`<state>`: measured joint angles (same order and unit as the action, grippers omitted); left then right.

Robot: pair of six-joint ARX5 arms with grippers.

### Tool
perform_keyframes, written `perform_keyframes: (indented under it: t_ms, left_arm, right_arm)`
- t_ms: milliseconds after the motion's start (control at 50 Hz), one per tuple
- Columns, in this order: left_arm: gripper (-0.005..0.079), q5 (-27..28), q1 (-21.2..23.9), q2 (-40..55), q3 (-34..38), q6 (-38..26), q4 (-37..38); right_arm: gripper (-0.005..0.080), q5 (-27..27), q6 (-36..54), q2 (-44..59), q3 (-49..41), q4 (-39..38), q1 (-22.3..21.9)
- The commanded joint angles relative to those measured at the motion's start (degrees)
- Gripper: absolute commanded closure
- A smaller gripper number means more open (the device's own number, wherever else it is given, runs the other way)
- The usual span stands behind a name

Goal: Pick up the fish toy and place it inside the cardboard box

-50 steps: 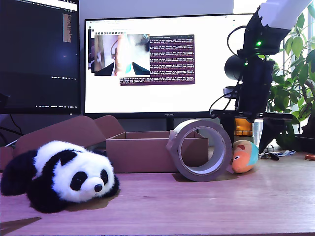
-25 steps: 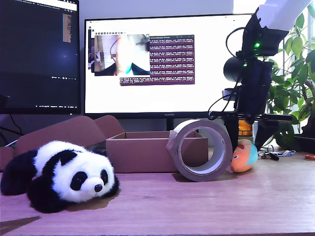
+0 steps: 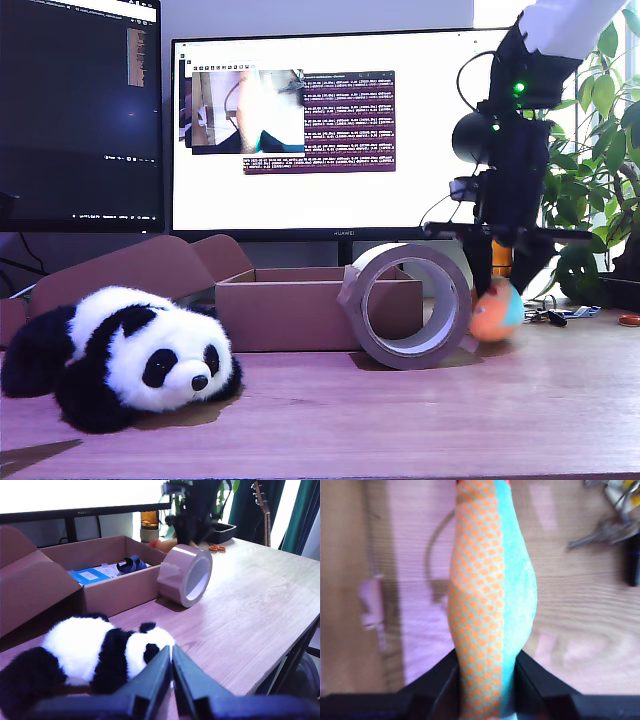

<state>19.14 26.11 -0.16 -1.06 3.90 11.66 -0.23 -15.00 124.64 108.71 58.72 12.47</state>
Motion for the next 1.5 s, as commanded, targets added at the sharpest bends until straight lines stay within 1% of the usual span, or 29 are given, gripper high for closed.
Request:
perform_keyframes:
  t_ms: [0, 340, 460, 580, 860, 1000, 1140, 1260, 1480]
  left_arm:
    - [0.0755, -0.13, 0.04, -0.22, 1.16, -0.48, 0.57]
    - [0.0755, -0.13, 0.04, -0.22, 1.16, -0.48, 0.57]
    - [0.0755, -0.13, 0.04, -0.22, 1.16, -0.48, 0.55]
    - [0.0755, -0.13, 0.04, -0.22, 1.16, -0.48, 0.55]
    - [0.0755, -0.13, 0.04, -0.22, 1.16, -0.48, 0.55]
    - [0.0755, -0.13, 0.04, -0.22, 1.16, -0.46, 0.55]
    - [0.0755, -0.13, 0.04, -0.22, 1.16, -0.46, 0.55]
    - [0.0755, -0.11, 0.04, -0.22, 1.16, -0.42, 0.55]
    - [0.0755, -0.11, 0.04, -0.22, 1.16, -0.35, 0.57]
  right_arm:
    - [0.0684, -0.02, -0.13, 1.09, 1.75, 1.09, 0.26]
    - [0.0684, 0.35, 1.44, 1.07, 10.1, 10.56, 0.28]
    - [0.0684, 0.09, 1.49, 1.07, 12.22, 11.85, 0.87]
    - [0.0684, -2.32, 1.4, 1.07, 13.51, 11.8, 1.99]
    - [0.0684, -2.93, -1.6, 1.07, 13.64, 7.52, 7.02]
    - [0.0684, -5.68, -3.58, 1.07, 13.64, 4.44, 9.35]
    - [0.0684, -6.43, -5.2, 1.07, 13.64, 0.77, 11.85]
    - [0.0684, -7.15, -6.23, 1.09, 13.64, -1.92, 13.2]
    - [0.0684, -7.08, -8.07, 1.14, 13.64, -5.49, 14.21]
